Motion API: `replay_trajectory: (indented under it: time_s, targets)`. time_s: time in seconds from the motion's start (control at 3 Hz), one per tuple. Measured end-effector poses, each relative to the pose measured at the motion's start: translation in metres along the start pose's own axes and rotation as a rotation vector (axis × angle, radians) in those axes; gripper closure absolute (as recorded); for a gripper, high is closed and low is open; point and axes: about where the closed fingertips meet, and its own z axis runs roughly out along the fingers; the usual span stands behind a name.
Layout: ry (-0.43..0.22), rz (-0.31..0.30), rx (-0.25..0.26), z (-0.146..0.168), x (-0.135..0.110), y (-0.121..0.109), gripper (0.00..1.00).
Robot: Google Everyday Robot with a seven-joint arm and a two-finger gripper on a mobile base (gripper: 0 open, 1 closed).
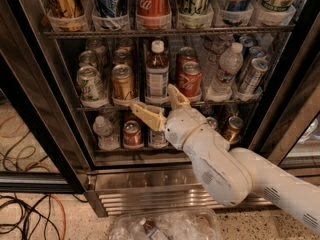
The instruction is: Pick blue plastic bottle from middle shelf of fridge
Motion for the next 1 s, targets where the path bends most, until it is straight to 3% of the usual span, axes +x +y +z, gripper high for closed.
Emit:
replay_trajectory:
  time_s: [1.0]
  targets:
    - [-0.02,0.035,0.019,0.02,-0.005,-0.021,0.24]
